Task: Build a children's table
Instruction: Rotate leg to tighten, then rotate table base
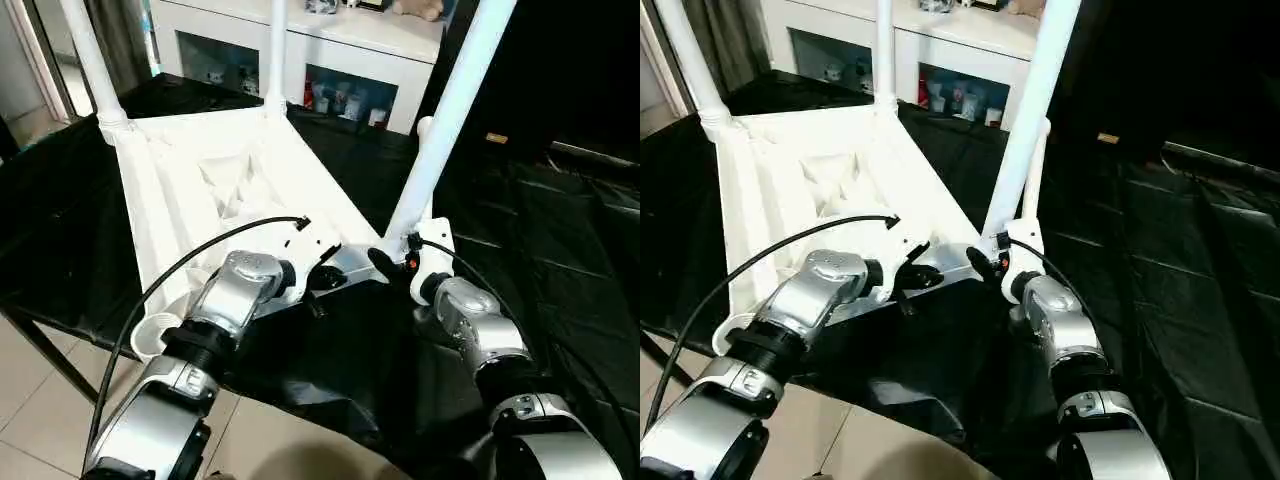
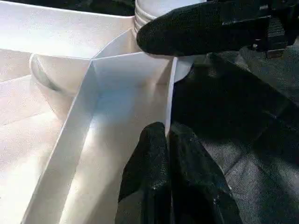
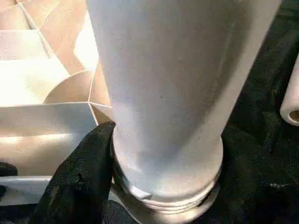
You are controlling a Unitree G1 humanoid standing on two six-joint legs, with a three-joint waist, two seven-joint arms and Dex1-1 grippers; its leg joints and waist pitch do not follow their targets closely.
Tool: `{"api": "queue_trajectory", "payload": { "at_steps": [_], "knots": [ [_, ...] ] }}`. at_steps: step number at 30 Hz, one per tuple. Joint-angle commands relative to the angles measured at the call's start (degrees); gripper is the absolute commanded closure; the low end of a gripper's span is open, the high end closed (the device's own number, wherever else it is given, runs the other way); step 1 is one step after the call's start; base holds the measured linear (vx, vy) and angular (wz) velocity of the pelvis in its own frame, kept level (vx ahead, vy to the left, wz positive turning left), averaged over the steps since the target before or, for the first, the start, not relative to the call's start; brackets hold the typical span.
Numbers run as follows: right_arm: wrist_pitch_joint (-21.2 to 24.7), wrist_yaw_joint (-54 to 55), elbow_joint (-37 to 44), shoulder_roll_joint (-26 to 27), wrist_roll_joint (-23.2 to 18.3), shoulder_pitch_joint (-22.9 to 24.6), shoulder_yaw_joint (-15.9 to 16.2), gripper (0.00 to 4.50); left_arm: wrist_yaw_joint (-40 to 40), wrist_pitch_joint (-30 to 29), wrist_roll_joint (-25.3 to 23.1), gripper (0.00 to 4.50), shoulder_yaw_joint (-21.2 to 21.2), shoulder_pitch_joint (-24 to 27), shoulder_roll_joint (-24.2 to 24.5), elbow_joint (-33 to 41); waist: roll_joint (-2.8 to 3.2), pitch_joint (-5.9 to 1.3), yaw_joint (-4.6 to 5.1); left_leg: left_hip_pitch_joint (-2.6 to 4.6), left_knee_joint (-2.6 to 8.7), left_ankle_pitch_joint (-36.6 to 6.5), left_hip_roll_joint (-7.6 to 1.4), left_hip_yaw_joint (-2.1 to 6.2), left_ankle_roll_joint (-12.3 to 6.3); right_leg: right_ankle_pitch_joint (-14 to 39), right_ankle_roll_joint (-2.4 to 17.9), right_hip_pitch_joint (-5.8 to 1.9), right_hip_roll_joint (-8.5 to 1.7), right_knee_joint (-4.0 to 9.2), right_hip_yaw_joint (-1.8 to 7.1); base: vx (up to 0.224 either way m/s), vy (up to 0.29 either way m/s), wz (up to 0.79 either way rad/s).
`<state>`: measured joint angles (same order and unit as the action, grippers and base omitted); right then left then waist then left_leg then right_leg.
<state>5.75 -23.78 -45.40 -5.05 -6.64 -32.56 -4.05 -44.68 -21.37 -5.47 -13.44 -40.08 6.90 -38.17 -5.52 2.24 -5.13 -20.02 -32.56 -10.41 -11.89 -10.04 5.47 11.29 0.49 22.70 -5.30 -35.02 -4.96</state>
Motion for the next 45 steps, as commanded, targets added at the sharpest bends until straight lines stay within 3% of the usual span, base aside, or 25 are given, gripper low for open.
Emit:
{"api": "queue_trajectory", "payload": {
  "at_steps": [1,4,7,8,9,11,12,16,17,18,20,23,28,29,30,32,33,34,35,36,37,39,41,43,45],
  "knots": [
    [1.0,-6.1,0.0,4.4,-1.3,0.7,3.8,1.01,8.4,-0.2,-0.8,4.50,2.1,0.0,-1.3,-3.5,0.13,-2.65,-0.04,-0.27,3.85,-11.8,-1.39,0.21,-1.33,15.6,7.6,-2.40,-3.23,4.89,2.86,0.000,0.000,0.00],
    [-1.0,-4.6,0.2,3.0,0.3,0.3,4.1,0.77,8.5,0.6,-0.8,4.50,1.9,-0.3,-1.2,-4.1,0.04,-2.82,0.55,-1.01,3.93,-11.2,-1.26,0.48,-0.97,15.8,7.0,-2.99,-3.24,4.76,2.69,0.000,0.000,0.00],
    [-1.8,-4.1,1.4,1.6,0.6,0.6,3.8,0.77,8.5,2.5,-0.8,4.50,1.8,-0.5,-1.2,-4.6,0.00,-2.86,1.06,-0.88,3.81,-11.4,-1.20,0.53,-1.17,16.2,7.0,-2.81,-3.28,4.94,2.67,0.000,0.000,0.00],
    [-2.0,-3.6,3.3,0.7,0.1,1.4,2.8,0.77,9.0,4.6,-0.7,4.50,2.0,-0.8,-1.3,-5.1,-0.30,-2.75,0.99,-0.69,3.70,-11.1,-1.14,0.40,-1.73,16.0,7.0,-2.68,-3.14,5.17,2.73,0.000,0.000,0.00],
    [-1.8,-3.4,5.2,0.1,-0.9,2.2,1.6,0.77,9.8,7.0,-0.8,4.50,2.2,-1.2,-1.5,-5.7,-0.16,-2.85,0.83,-0.37,3.60,-10.7,-1.29,0.33,-2.10,14.8,7.8,-2.48,-3.25,4.90,2.84,0.000,0.000,0.00],
    [-0.9,-4.1,8.6,-1.0,-2.3,4.1,0.1,0.77,11.9,10.2,-0.2,4.50,3.5,-2.3,-2.2,-7.1,-0.28,-2.92,0.39,-0.45,3.41,-8.7,-1.24,0.21,-3.16,11.2,8.0,-2.74,-3.02,4.63,2.88,0.000,0.000,0.00],
    [-0.8,-4.2,10.5,-1.9,-2.3,5.5,-0.3,0.77,11.2,11.9,1.6,4.50,5.0,-3.3,-3.0,-7.5,0.20,-2.87,0.07,-0.32,3.44,-7.8,-1.30,0.20,-3.66,9.3,8.8,-2.68,-3.09,4.37,2.89,0.000,0.000,0.00],
    [-0.5,-4.2,12.3,-2.6,-2.2,7.8,-0.6,0.69,10.7,12.8,3.8,3.91,6.8,-4.6,-4.4,-6.7,0.04,-3.14,-0.60,-0.36,3.07,-5.7,-1.19,0.04,-4.00,5.5,10.6,-3.00,-3.22,3.88,2.91,0.000,0.000,0.00],
    [-0.3,-3.8,12.5,-2.6,-2.3,8.2,-0.7,0.69,11.7,13.9,3.8,3.83,7.0,-5.1,-4.7,-6.8,0.60,-3.30,-0.52,-0.28,2.98,-4.2,-1.37,0.10,-4.18,1.0,12.2,-2.89,-3.04,3.40,2.91,0.000,0.000,0.00],
    [-0.5,-3.5,12.7,-2.7,-2.1,8.7,-0.3,0.69,11.4,14.5,4.0,3.70,7.0,-5.5,-4.8,-6.7,0.71,-3.19,-0.38,-0.43,2.98,-3.7,-1.34,0.16,-4.61,-1.6,13.2,-3.00,-2.89,3.14,2.78,0.000,0.000,0.00],
    [-0.6,-3.4,12.9,-2.8,-1.9,8.9,-0.1,0.69,11.2,14.7,4.1,3.58,6.9,-5.6,-4.8,-6.7,0.28,-3.25,-0.35,-0.33,2.79,-3.8,-1.24,0.02,-5.26,-2.4,13.8,-3.13,-2.97,3.06,2.79,0.000,0.000,0.00],
    [0.6,-2.9,14.6,-2.5,-2.1,9.6,0.4,0.69,13.9,17.1,3.1,3.41,7.2,-6.6,-4.1,-6.7,0.54,-3.01,-0.41,-0.37,2.93,-4.9,-1.27,0.07,-5.32,-0.7,13.3,-3.21,-3.00,3.28,2.82,0.000,0.000,0.00],
    [2.4,-2.6,16.0,-1.6,-1.4,10.5,1.8,0.69,21.6,12.3,-1.0,3.41,11.0,-7.9,5.6,-0.6,0.81,-2.98,0.06,-0.39,3.30,-7.3,-1.55,0.44,-2.98,3.2,11.3,-3.31,-3.11,3.31,2.69,0.000,0.000,0.00],
    [2.3,-2.7,15.9,-1.4,-1.3,10.5,2.0,0.69,21.5,11.4,-1.5,3.41,11.3,-7.8,7.5,0.5,0.95,-2.88,0.17,-0.38,3.35,-7.4,-1.50,0.43,-2.76,3.8,11.1,-3.22,-3.10,3.39,2.72,0.000,0.000,0.00],
    [1.8,-2.8,15.4,-0.8,-0.5,10.5,3.3,0.69,19.5,7.8,-3.8,3.41,12.1,-6.2,14.9,4.9,1.14,-2.83,0.20,-0.09,3.37,-7.6,-1.54,0.40,-2.24,4.6,11.2,-3.02,-3.11,3.45,2.76,0.000,0.000,0.00],
    [1.7,-2.7,15.1,-0.4,-0.4,10.4,3.6,0.69,17.1,4.6,-4.8,3.41,12.5,-4.5,18.7,8.4,1.24,-2.76,0.59,-0.26,3.59,-6.9,-1.55,0.53,-1.35,4.2,11.1,-3.05,-2.95,2.93,2.72,0.000,0.000,0.00],
    [1.7,-2.7,15.0,-0.4,-0.3,10.4,3.7,0.69,16.7,4.1,-4.9,3.41,12.5,-4.2,19.2,8.9,1.57,-2.70,0.82,0.15,3.54,-6.4,-1.65,0.39,-0.89,3.1,11.7,-2.70,-2.87,2.94,2.86,0.000,0.000,0.00],
    [2.0,-2.6,14.5,0.1,-0.4,9.9,3.9,0.69,15.2,2.0,-6.3,3.41,12.9,-2.6,23.2,11.5,1.68,-2.72,0.77,0.36,3.45,-6.0,-1.61,0.29,-0.78,2.1,12.1,-2.55,-2.74,2.91,2.89,0.000,0.000,0.00],
    [2.0,-2.6,13.6,0.5,-0.1,9.4,4.3,0.69,13.7,0.1,-8.0,3.41,12.9,-1.0,27.0,13.5,1.58,-2.72,0.72,0.51,3.44,-4.9,-1.69,0.18,-0.92,0.0,12.8,-2.49,-2.67,2.60,2.98,0.000,0.000,0.00],
    [1.9,-2.6,13.6,0.5,-0.1,9.3,4.3,0.69,13.6,0.1,-8.1,3.41,12.9,-1.0,27.1,13.5,1.12,-2.68,0.50,0.49,3.40,-4.5,-1.70,0.12,-1.07,-0.3,13.0,-2.48,-2.74,2.58,2.90,0.000,0.000,0.00],
    [1.7,-2.3,12.2,1.0,0.2,8.4,4.8,0.69,13.2,-3.3,-10.4,3.41,13.5,0.9,31.9,15.7,1.85,-2.75,0.04,0.73,3.39,-3.8,-1.66,0.09,-0.80,-1.1,13.2,-2.32,-2.79,2.30,2.92,0.000,0.000,0.00],
    [1.5,-2.1,11.6,1.3,0.3,7.9,4.9,0.69,13.1,-4.5,-11.4,3.41,13.9,2.0,34.0,16.6,1.44,-2.64,0.09,0.50,3.55,-4.0,-1.51,0.10,-0.46,-0.6,13.0,-2.51,-2.69,2.27,2.93,0.000,0.000,0.00],
    [1.4,-1.4,10.3,1.8,0.4,6.9,4.9,0.69,13.7,-6.3,-11.4,3.41,14.5,3.4,35.7,17.2,1.70,-2.55,-0.28,1.16,3.59,-5.3,-1.62,-0.08,0.21,-0.3,13.2,-2.00,-2.68,2.53,3.01,0.000,0.000,0.00],
    [-0.2,1.4,4.6,3.1,1.4,3.7,4.5,0.69,13.8,-8.0,-11.5,3.41,13.5,7.1,37.3,16.9,1.78,-2.30,-0.27,0.49,3.97,-8.0,-1.44,0.09,1.68,2.6,13.1,-2.29,-2.82,2.54,3.09,0.000,0.000,0.00],
    [-1.2,2.5,0.6,4.4,1.3,1.2,3.9,0.69,12.9,-8.9,-10.8,3.41,12.8,10.2,36.9,17.2,1.62,-2.22,-0.21,0.55,4.12,-10.9,-1.45,0.21,2.51,6.7,12.2,-2.14,-3.09,2.92,3.23,0.000,0.000,0.00]
  ]
}}
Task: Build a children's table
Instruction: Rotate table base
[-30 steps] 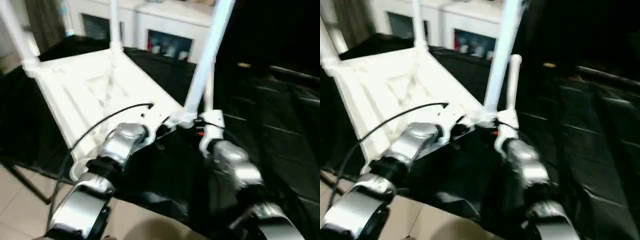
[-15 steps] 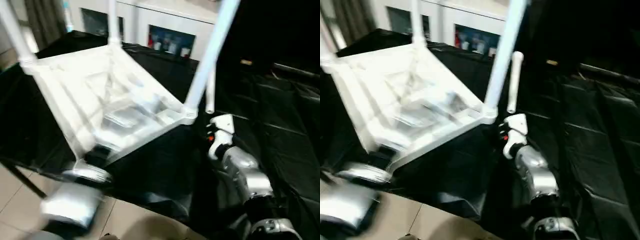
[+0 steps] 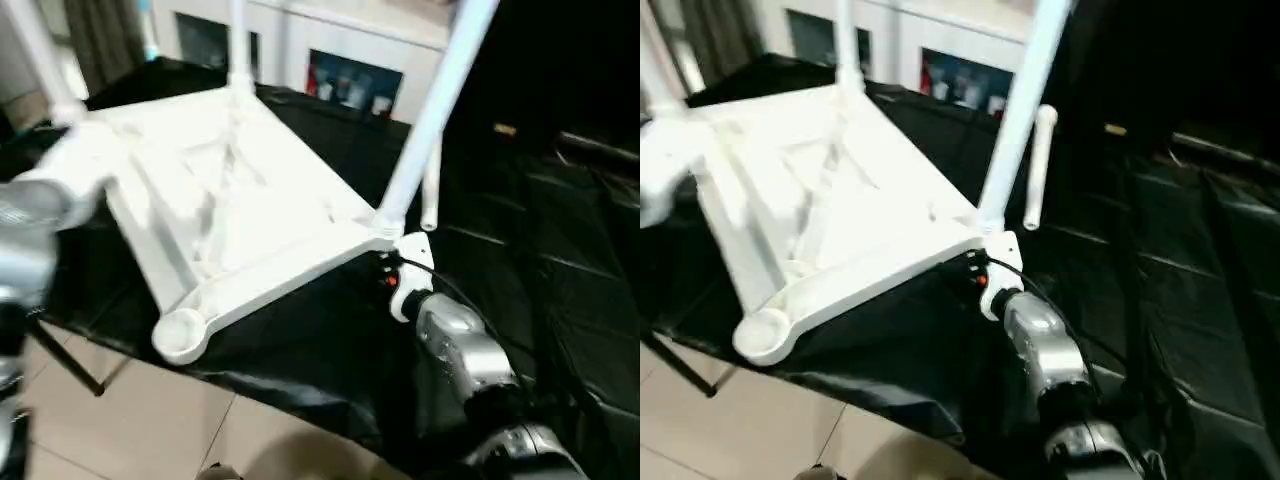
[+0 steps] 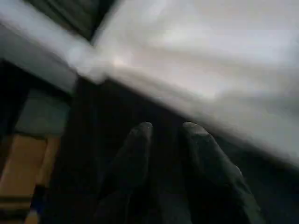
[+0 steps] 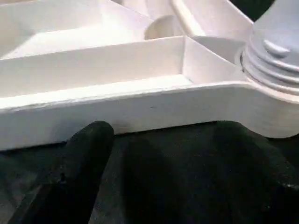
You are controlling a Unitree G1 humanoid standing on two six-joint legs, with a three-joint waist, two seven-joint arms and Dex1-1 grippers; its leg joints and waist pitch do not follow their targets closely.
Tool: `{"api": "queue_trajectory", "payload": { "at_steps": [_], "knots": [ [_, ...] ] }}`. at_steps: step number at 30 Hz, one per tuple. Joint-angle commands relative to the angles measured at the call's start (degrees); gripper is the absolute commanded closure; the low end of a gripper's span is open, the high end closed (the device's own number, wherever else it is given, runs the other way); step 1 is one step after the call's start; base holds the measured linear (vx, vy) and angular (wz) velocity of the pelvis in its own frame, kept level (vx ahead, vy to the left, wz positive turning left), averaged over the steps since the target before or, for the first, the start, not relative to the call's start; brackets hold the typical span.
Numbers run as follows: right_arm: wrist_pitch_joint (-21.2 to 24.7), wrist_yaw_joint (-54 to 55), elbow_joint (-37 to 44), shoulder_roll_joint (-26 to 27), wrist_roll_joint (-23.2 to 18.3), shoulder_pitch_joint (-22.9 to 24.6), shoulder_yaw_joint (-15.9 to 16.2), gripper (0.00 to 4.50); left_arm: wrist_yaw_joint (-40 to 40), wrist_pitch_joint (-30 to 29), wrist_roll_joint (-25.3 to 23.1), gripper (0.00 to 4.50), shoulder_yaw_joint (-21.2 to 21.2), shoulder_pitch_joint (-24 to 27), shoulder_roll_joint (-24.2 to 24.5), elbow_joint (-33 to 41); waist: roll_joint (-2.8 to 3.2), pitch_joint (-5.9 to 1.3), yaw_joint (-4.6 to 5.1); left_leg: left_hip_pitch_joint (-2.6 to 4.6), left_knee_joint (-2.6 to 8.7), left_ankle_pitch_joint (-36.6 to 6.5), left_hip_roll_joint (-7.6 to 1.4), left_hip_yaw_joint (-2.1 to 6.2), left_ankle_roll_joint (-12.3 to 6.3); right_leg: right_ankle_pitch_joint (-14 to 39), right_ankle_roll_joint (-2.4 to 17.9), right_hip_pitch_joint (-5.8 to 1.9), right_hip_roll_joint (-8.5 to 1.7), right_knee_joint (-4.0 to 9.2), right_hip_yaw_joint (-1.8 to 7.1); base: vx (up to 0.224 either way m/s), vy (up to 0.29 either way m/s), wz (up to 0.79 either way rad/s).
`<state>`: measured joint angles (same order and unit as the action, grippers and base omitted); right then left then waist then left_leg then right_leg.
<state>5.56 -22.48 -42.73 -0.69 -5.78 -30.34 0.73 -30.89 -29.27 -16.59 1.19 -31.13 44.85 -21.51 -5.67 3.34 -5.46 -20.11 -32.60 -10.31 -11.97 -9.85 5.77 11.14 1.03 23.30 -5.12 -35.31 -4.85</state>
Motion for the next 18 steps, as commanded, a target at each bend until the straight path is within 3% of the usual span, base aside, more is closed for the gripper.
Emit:
{"api": "queue_trajectory", "payload": {
  "at_steps": [1,3,5,9,12,18],
  "knots": [
    [-1.0,1.5,-2.6,0.3,0.2,-1.4,-1.2,0.69,-1.1,-0.9,0.6,3.41,-1.6,1.7,-1.4,0.9,1.90,-3.35,0.06,0.75,4.18,-11.9,-1.39,0.02,2.39,8.1,11.3,-2.68,-3.35,3.40,3.22,0.000,0.000,0.00],
    [-1.5,1.7,-4.4,1.5,-0.1,-3.5,-1.4,0.69,-1.1,-1.4,1.9,3.41,-1.4,3.7,-3.7,1.8,2.10,-3.54,-0.09,0.95,4.06,-11.6,-1.45,-0.01,2.41,6.5,11.4,-2.51,-3.27,3.25,3.25,0.000,0.000,0.00],
    [-1.9,1.7,-5.6,2.1,-0.1,-5.0,-1.2,0.69,-1.6,-2.8,3.2,3.41,-1.0,5.2,-5.4,3.7,1.94,-3.56,0.01,0.50,4.15,-11.4,-1.43,0.13,2.51,5.6,11.8,-2.89,-3.35,3.05,3.21,0.000,0.000,0.00],
    [-3.4,1.4,-9.1,2.5,0.4,-7.4,-0.7,0.69,-5.3,-7.0,4.9,3.41,-2.4,8.5,-6.0,9.3,1.81,-3.61,0.30,0.35,4.13,-12.4,-1.52,0.32,2.18,8.2,11.4,-2.97,-3.52,3.15,3.21,0.000,0.000,0.00],
    [-5.5,1.2,-13.6,2.6,0.9,-10.0,-0.7,0.69,-8.0,-8.8,7.9,3.41,-3.2,10.8,-7.0,14.6,1.83,-3.37,0.24,0.46,4.05,-13.2,-1.42,0.18,2.04,10.2,11.5,-2.57,-3.37,3.47,3.21,0.000,0.000,0.00],
    [-7.0,0.0,-16.2,2.2,1.4,-11.8,-0.8,0.69,-14.7,-12.7,12.1,3.41,-6.3,13.2,-7.8,22.1,1.72,-3.48,0.15,0.33,4.00,-12.2,-1.32,0.16,1.80,8.3,11.2,-2.75,-3.02,3.12,3.11,0.000,0.000,0.00]
  ]
}}
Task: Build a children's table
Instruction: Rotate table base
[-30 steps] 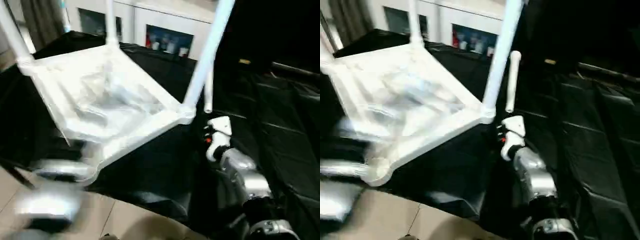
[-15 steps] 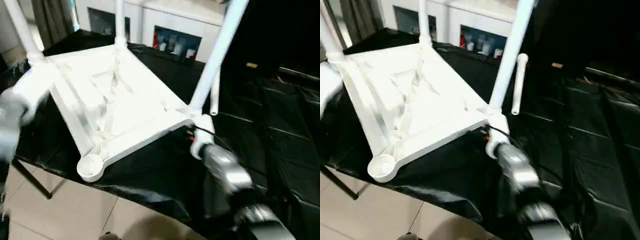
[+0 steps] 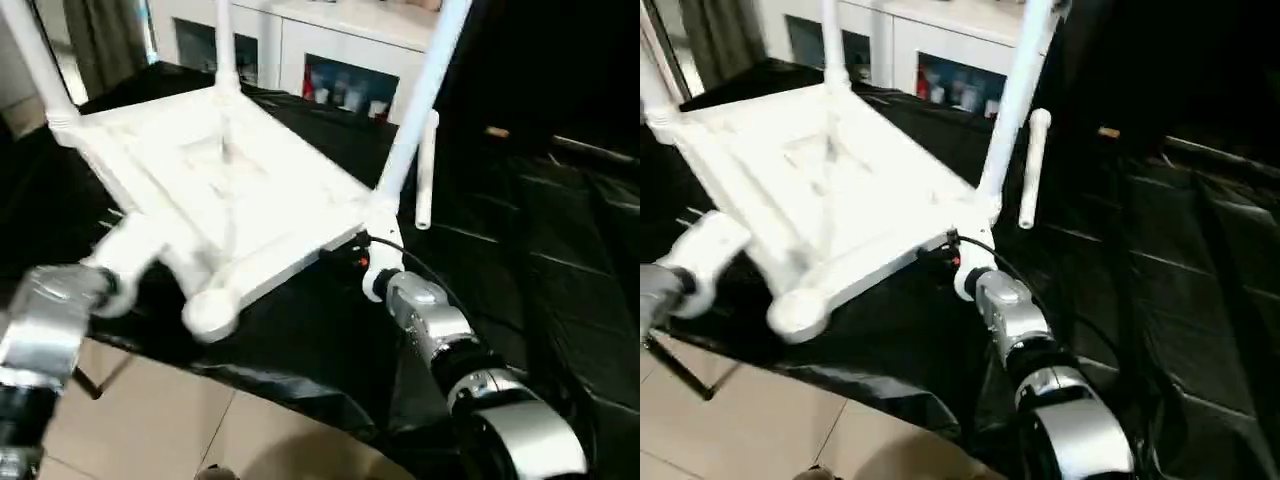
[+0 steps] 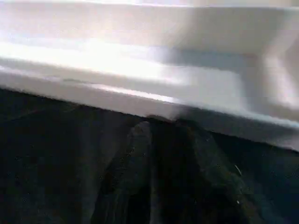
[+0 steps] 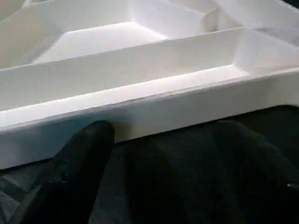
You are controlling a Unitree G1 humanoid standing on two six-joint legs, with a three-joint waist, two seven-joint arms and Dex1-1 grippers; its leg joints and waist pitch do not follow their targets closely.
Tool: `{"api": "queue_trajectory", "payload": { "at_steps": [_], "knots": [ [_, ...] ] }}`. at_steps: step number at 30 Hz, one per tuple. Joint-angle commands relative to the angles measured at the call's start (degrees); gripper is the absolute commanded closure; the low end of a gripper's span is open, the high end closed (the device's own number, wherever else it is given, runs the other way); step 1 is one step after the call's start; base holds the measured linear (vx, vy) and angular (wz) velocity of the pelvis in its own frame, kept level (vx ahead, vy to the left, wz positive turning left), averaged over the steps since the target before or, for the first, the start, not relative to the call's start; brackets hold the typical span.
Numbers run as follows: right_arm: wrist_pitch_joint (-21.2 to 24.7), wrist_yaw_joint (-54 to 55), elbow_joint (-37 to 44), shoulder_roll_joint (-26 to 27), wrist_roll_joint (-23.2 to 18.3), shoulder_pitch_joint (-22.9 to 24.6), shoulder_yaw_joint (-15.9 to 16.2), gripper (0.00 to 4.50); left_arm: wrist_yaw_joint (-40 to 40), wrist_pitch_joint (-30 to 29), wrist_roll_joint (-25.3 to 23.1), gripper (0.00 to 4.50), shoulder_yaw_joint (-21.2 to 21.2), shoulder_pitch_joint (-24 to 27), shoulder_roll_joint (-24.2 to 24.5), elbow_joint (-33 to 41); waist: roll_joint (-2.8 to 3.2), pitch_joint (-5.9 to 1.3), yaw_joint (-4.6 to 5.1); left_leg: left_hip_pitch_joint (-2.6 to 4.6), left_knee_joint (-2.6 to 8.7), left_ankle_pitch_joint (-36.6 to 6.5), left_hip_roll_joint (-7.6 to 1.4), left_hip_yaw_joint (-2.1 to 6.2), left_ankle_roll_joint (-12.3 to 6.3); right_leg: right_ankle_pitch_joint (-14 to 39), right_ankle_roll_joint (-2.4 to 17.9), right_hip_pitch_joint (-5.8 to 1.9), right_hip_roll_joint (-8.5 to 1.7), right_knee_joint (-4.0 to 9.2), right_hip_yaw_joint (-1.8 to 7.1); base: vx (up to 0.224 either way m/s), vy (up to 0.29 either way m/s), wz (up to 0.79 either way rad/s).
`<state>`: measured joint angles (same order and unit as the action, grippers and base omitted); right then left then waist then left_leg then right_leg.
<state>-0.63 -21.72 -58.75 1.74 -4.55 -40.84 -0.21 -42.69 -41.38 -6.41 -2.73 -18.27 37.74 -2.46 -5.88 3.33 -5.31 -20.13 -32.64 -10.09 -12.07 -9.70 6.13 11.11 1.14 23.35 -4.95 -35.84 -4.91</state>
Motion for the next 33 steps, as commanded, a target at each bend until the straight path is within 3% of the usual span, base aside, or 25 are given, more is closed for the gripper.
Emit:
{"api": "queue_trajectory", "payload": {
  "at_steps": [1,9,13,15,17,19,21,22,25,27,29,31,33],
  "knots": [
    [-1.3,-0.9,-0.7,-0.4,0.3,-1.3,0.3,0.69,-3.6,-1.4,2.6,3.41,-3.0,0.7,-0.9,4.2,1.85,-3.45,0.04,0.26,4.04,-12.0,-1.19,0.00,1.33,8.0,11.1,-2.85,-3.15,3.64,3.19,0.000,0.000,0.00],
    [-2.4,-2.2,1.6,-1.7,0.6,1.3,0.3,0.69,-0.8,0.5,2.6,3.41,-6.2,-1.4,-7.0,2.5,2.17,-3.67,0.09,0.27,3.76,-10.9,-1.07,-0.13,1.17,5.8,11.2,-3.06,-2.96,3.49,3.20,0.000,0.000,0.00],
    [-1.8,-2.1,5.2,-2.8,0.3,3.3,-0.1,0.69,1.4,2.6,2.6,3.41,-6.8,-2.8,-10.0,0.9,1.94,-3.80,-0.31,0.24,3.64,-10.1,-1.05,-0.15,0.75,4.8,10.7,-3.21,-2.89,3.54,3.19,0.000,0.000,0.00],
    [-0.2,-1.3,11.0,-4.3,-0.7,5.8,-1.6,0.69,4.1,7.5,2.1,3.41,-7.5,-4.1,-13.4,-2.3,2.33,-3.73,-0.36,0.17,3.65,-10.2,-0.91,-0.09,0.69,4.7,10.4,-3.26,-2.77,3.68,3.19,0.000,0.000,0.00],
    [0.9,-0.4,15.2,-5.0,-1.5,7.4,-2.7,0.69,6.1,11.8,1.9,3.41,-7.3,-4.5,-15.4,-4.4,2.12,-3.83,-0.44,0.09,3.55,-9.6,-0.91,-0.11,0.49,3.6,9.9,-3.44,-2.73,3.72,3.22,0.000,0.000,0.00],
    [2.6,1.4,20.1,-5.4,-2.1,9.2,-3.9,0.69,7.4,13.9,1.7,3.41,-7.2,-4.5,-16.6,-5.1,2.67,-3.92,-0.42,0.13,3.54,-9.7,-0.88,-0.06,0.61,2.7,9.5,-3.49,-2.63,3.80,3.18,0.000,0.000,0.00],
    [4.8,3.0,25.0,-5.6,-2.4,11.2,-4.6,0.69,8.7,14.7,1.7,3.41,-6.6,-4.6,-17.2,-4.6,2.35,-3.95,-0.46,0.07,3.50,-9.3,-0.85,0.02,0.59,2.7,9.1,-3.63,-2.64,3.65,3.17,0.000,0.000,0.00],
    [7.0,4.1,30.1,-5.4,-3.0,13.4,-5.3,0.69,9.9,16.7,2.4,3.41,-5.1,-4.4,-17.9,-3.4,2.76,-3.87,-0.31,0.10,3.55,-9.6,-0.85,0.01,0.53,2.9,9.0,-3.52,-2.55,3.78,3.18,0.000,0.000,0.00],
    [10.7,5.2,37.9,-5.2,-3.9,17.0,-6.0,0.69,12.5,19.4,5.2,3.41,-1.0,-4.0,-20.4,-0.5,2.47,-3.90,-0.23,-0.06,3.47,-9.1,-0.89,0.06,0.47,2.0,8.9,-3.75,-2.49,3.71,3.19,0.000,0.000,0.00],
    [12.7,5.5,44.3,-4.9,-4.7,20.1,-6.0,0.69,16.4,21.1,7.7,3.41,3.2,-3.6,-23.6,2.5,2.18,-3.61,-0.06,-0.05,3.55,-11.5,-1.01,-0.05,0.51,5.3,8.8,-3.61,-2.57,4.17,3.15,0.000,0.000,0.00],
    [13.2,5.9,46.6,-4.9,-4.8,21.2,-5.9,0.69,19.2,22.0,7.6,3.41,4.5,-3.6,-24.7,2.6,1.99,-3.47,0.03,-0.20,3.68,-12.8,-1.01,-0.01,0.15,8.3,7.8,-3.53,-2.53,4.55,3.10,0.000,0.000,0.00],
    [14.6,8.4,50.0,-5.0,-3.9,22.8,-6.2,0.69,24.8,24.9,7.8,3.41,7.0,-3.5,-27.0,2.0,1.97,-3.32,0.26,-0.33,3.71,-13.4,-0.85,0.10,0.37,13.4,5.2,-3.25,-2.42,5.08,3.16,0.000,0.000,0.00],
    [15.2,10.8,50.9,-5.1,-2.8,23.8,-7.0,0.69,28.7,28.3,6.9,3.41,7.7,-4.0,-28.4,0.3,1.86,-3.43,0.15,-0.14,3.60,-13.2,-0.81,0.08,0.52,13.7,4.3,-3.00,-2.29,5.17,3.38,0.000,0.000,0.00]
  ]
}}
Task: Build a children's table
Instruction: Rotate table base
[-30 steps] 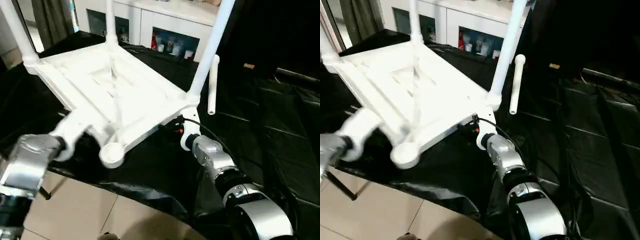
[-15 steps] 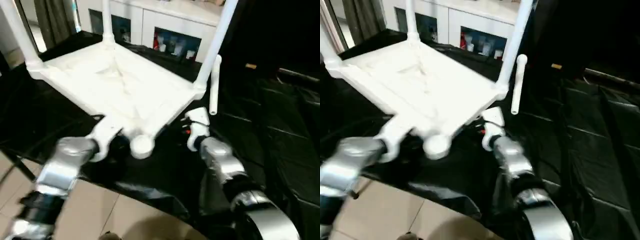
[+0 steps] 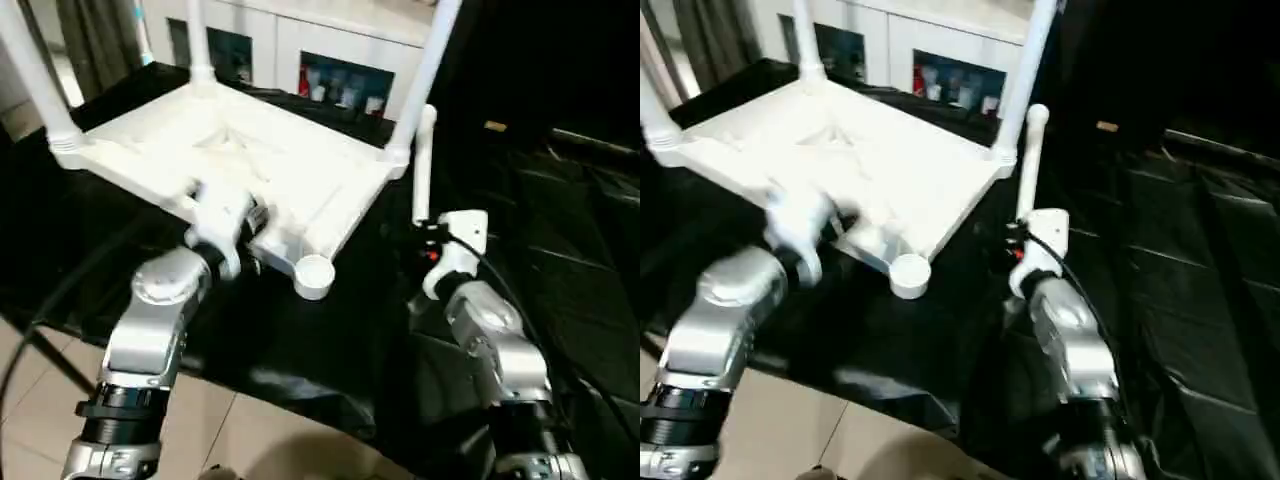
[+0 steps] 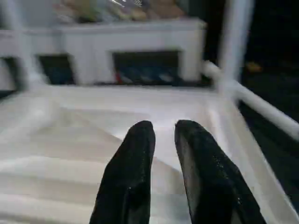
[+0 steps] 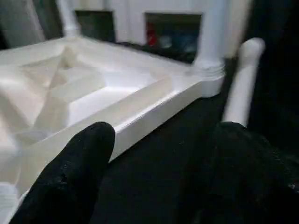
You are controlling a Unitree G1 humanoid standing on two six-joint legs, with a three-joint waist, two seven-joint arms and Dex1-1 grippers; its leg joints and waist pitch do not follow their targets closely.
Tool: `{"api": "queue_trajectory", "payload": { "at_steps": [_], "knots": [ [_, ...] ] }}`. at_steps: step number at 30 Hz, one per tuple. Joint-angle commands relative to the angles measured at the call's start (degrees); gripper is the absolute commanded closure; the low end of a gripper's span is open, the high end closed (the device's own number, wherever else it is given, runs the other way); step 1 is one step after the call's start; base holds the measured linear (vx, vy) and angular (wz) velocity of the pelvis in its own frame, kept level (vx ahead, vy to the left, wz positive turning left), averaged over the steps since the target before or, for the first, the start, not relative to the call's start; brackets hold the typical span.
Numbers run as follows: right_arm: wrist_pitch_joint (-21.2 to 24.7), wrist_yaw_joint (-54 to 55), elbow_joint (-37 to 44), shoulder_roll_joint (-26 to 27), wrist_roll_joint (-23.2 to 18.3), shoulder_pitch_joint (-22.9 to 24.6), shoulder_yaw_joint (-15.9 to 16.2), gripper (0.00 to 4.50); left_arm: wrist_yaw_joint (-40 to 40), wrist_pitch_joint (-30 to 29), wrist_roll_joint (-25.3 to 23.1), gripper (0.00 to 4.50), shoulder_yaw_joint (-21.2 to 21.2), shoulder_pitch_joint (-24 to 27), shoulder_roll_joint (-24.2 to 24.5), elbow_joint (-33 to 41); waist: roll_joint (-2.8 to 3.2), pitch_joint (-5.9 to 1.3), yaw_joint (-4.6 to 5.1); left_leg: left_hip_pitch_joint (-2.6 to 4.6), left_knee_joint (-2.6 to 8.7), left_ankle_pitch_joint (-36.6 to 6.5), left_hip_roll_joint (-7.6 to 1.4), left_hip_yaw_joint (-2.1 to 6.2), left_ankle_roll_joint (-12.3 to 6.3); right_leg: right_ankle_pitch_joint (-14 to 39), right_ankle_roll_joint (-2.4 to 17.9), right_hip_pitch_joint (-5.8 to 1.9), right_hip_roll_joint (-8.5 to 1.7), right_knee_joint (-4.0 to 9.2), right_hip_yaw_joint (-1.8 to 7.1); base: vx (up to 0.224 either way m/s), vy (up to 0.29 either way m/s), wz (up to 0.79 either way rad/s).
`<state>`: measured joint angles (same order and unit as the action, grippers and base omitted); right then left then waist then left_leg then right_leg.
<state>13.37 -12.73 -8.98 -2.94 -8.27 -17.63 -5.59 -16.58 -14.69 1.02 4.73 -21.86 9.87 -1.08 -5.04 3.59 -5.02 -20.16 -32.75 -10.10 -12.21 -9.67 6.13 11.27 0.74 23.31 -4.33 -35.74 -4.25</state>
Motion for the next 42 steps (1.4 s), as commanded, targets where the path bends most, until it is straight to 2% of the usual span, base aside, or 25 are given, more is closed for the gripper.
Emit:
{"api": "queue_trajectory", "payload": {
  "at_steps": [1,6,10,11,17,18,19,22,23,24,26,27,29,30,31,32,33,34,35,36,37,38,39,40,42],
  "knots": [
    [1.4,2.4,1.3,-0.4,0.9,0.9,-1.9,0.69,3.1,2.7,-1.1,3.41,0.0,-0.8,-0.8,-2.1,0.99,-3.66,-0.09,-0.11,3.71,-13.4,-0.55,0.01,0.54,13.9,4.2,-2.87,-2.73,5.04,2.80,0.000,0.000,0.00],
    [1.3,2.6,1.7,-1.5,2.2,1.1,-1.0,0.69,4.7,1.6,-1.3,3.41,0.1,-1.1,-2.5,-4.9,1.31,-3.82,-0.03,-0.01,3.56,-12.0,-0.50,-0.02,0.42,8.3,5.3,-2.82,-2.51,4.60,3.05,0.000,0.000,0.00],
    [2.5,2.5,2.7,-1.9,1.7,0.8,-0.5,0.69,5.8,4.1,-1.9,3.41,-0.5,-0.5,-3.0,-6.5,1.46,-3.68,0.12,2.16,4.45,-24.6,-0.56,0.01,-0.55,21.5,4.8,-3.46,-2.17,6.05,2.23,0.000,0.000,0.00],
    [2.5,2.7,2.8,-2.2,2.2,0.6,0.0,0.69,6.2,4.6,-1.7,3.41,-0.7,-0.4,-3.1,-6.8,0.85,-3.49,-0.27,-0.45,4.96,-24.0,0.19,1.07,-2.89,23.1,3.9,-5.51,-3.07,6.04,1.08,0.000,0.000,0.00],
    [2.2,3.2,2.0,-2.2,2.9,0.0,0.3,0.69,6.7,5.2,-2.3,3.41,-1.1,-0.7,-2.9,-7.7,2.60,-3.43,-0.44,0.05,4.52,-16.9,0.31,1.52,-8.50,30.9,4.5,-9.21,-4.40,9.74,-2.47,0.057,0.007,0.29],
    [1.9,3.3,2.0,-2.1,3.0,-0.1,0.2,0.69,6.7,5.3,-2.4,3.41,-1.2,-0.7,-2.9,-7.8,3.04,-3.48,-0.39,0.55,4.76,-15.8,0.06,1.81,-9.34,26.5,6.2,-9.54,-3.84,9.35,-3.08,0.099,0.013,0.40],
    [2.4,3.5,2.1,-1.7,2.1,-0.1,-0.4,0.69,6.6,5.2,-2.2,3.41,-1.2,-0.7,-3.0,-7.9,3.62,-3.98,0.41,4.50,5.11,-16.5,-1.69,1.64,-8.60,21.1,8.6,-7.47,-2.63,8.01,-2.30,0.137,0.014,0.41],
    [3.2,3.4,2.5,-1.8,1.3,0.0,-0.2,0.69,6.5,5.6,-1.9,3.41,-1.8,-0.6,-2.9,-8.0,3.28,-3.77,1.73,7.72,5.55,-16.2,-3.48,3.05,-11.05,5.9,12.9,-5.26,-1.90,3.71,-1.44,0.176,-0.004,0.21],
    [3.3,3.2,2.6,-1.9,1.5,0.2,0.0,0.69,6.5,5.7,-2.0,3.41,-2.0,-0.6,-2.9,-8.0,2.86,-3.62,1.47,6.91,5.17,-14.3,-2.52,2.17,-12.20,3.6,13.1,-6.02,-2.35,4.05,-0.77,0.165,0.020,0.04],
    [3.3,3.1,2.6,-2.0,1.6,0.2,0.2,0.69,6.5,5.7,-2.1,3.41,-2.1,-0.6,-2.9,-8.1,1.80,-4.06,0.13,3.08,3.44,-9.7,1.09,-0.42,-13.04,-0.6,12.9,-10.18,-3.00,4.95,1.17,0.165,0.020,0.04],
    [3.4,2.9,2.7,-2.3,1.9,0.5,0.8,0.69,6.5,5.6,-2.1,3.41,-2.2,-0.7,-2.9,-8.2,1.60,-4.81,-1.31,0.17,1.85,-4.2,2.61,-0.85,-11.96,-1.0,11.2,-13.25,-2.46,5.46,2.52,0.145,0.023,0.10],
    [4.6,2.8,2.7,-1.9,1.2,0.5,0.5,0.69,6.4,5.7,-2.1,3.41,-2.3,-0.7,-2.8,-8.3,1.92,-5.41,-1.57,0.66,1.67,0.0,2.90,-0.45,-12.19,-8.1,10.0,-13.41,-1.03,4.22,2.18,0.144,0.018,0.15],
    [5.6,3.4,2.5,-2.0,1.6,0.6,0.6,0.69,6.4,5.8,-2.1,3.41,-2.3,-0.8,-2.9,-8.4,2.97,-6.37,0.05,5.74,1.25,13.1,1.75,2.51,-17.40,-17.9,5.3,-10.07,2.53,0.31,0.27,0.156,-0.023,0.12],
    [5.8,3.7,2.1,-1.8,1.7,0.6,0.4,0.69,6.5,6.0,-2.2,3.41,-2.3,-0.8,-2.8,-8.5,3.80,-6.72,2.85,18.25,1.16,24.0,-7.10,8.24,-19.59,1.1,2.0,3.70,-0.14,-4.34,-0.06,0.147,-0.046,0.06],
    [5.8,3.7,2.0,-1.9,1.6,0.5,0.3,0.69,6.5,6.1,-2.3,3.41,-2.4,-0.8,-2.8,-8.5,3.01,-7.08,4.44,19.01,0.68,32.2,-10.26,8.90,-21.11,7.0,-1.0,5.32,-2.19,-5.06,0.46,0.086,-0.116,-0.57],
    [5.6,3.6,2.1,-1.9,1.4,0.5,0.3,0.69,6.7,5.7,-2.2,3.41,-2.3,-0.8,-2.8,-8.4,1.90,-5.34,3.55,14.86,1.91,30.0,-8.29,6.14,-21.11,3.5,-1.4,5.79,-4.63,-5.44,1.18,-0.049,-0.111,-0.91],
    [5.3,3.5,2.5,-2.5,2.1,0.5,1.0,0.69,6.5,5.1,-2.2,3.41,-2.3,-0.6,-2.5,-8.2,-0.99,-4.80,2.40,12.34,0.78,10.7,-0.69,-0.72,-14.75,-4.2,5.5,2.34,-4.09,-0.08,2.64,-0.049,-0.111,-0.91],
    [5.4,3.5,2.5,-2.6,2.2,0.5,1.1,0.69,6.4,5.0,-2.2,3.41,-2.3,-0.6,-2.4,-8.2,-3.19,-5.59,-1.93,-1.30,-6.76,-7.2,6.77,1.11,-14.92,-1.4,-0.8,-11.95,-8.23,3.54,10.71,-0.024,-0.073,-0.32],
    [5.6,3.5,2.5,-2.6,2.2,0.4,1.1,0.69,6.2,4.9,-2.1,3.41,-2.4,-0.5,-2.3,-8.2,-2.55,-5.23,-2.51,-0.78,-8.30,-7.7,6.27,1.87,-12.49,-5.0,1.5,-10.29,-10.28,4.37,11.51,0.105,-0.032,0.09],
    [5.9,3.7,2.1,-2.7,2.0,0.0,1.0,0.69,6.2,4.9,-1.9,3.41,-2.1,-0.5,-2.1,-8.2,-2.76,-5.64,-1.37,-4.01,-9.10,-0.8,5.27,3.62,-8.05,-29.8,8.1,-11.81,-9.25,0.80,10.45,0.105,-0.032,0.09],
    [5.9,3.7,2.1,-2.7,2.0,0.0,1.0,0.69,6.2,4.9,-1.9,3.41,-2.1,-0.5,-2.1,-8.2,-2.32,-5.43,-0.61,-4.55,-5.99,8.7,4.97,4.19,-5.30,-59.0,9.6,-11.04,-7.27,-2.35,6.54,0.000,0.000,0.00],
    [6.6,3.9,1.6,-2.7,1.8,-0.5,0.6,0.69,6.4,4.6,-1.7,3.41,-1.9,-0.4,-1.8,-8.2,-1.60,-5.40,-0.29,-3.95,-3.45,14.1,4.35,4.49,-5.51,-66.6,8.8,-9.59,-6.38,-2.98,4.38,-0.192,0.049,-0.27],
    [6.9,3.8,1.6,-2.8,1.7,-0.6,0.7,0.69,6.5,4.7,-1.8,3.41,-1.8,-0.3,-1.7,-8.2,1.68,-5.29,0.79,-2.93,0.73,24.7,3.83,4.51,-6.83,-62.2,5.9,-7.40,-3.02,-2.80,0.96,-0.192,0.049,-0.27],
    [7.7,3.5,1.4,-2.8,1.6,-0.9,0.8,0.69,6.8,5.0,-1.8,3.41,-1.6,-0.2,-1.6,-8.3,2.11,-5.33,1.59,-3.53,-0.20,28.7,2.98,5.03,-8.05,-56.6,4.3,-7.69,-0.95,-3.68,0.24,-0.264,-0.002,-0.37],
    [9.5,2.6,1.9,-2.7,0.2,-1.5,0.9,0.69,6.3,4.9,-1.7,3.41,-1.6,0.1,-1.2,-8.0,2.46,-5.66,1.79,-0.14,-0.51,21.1,-3.01,7.79,-12.74,-22.7,3.4,-4.63,-4.16,-1.26,1.83,-0.129,-0.038,-0.21]
  ]
}}
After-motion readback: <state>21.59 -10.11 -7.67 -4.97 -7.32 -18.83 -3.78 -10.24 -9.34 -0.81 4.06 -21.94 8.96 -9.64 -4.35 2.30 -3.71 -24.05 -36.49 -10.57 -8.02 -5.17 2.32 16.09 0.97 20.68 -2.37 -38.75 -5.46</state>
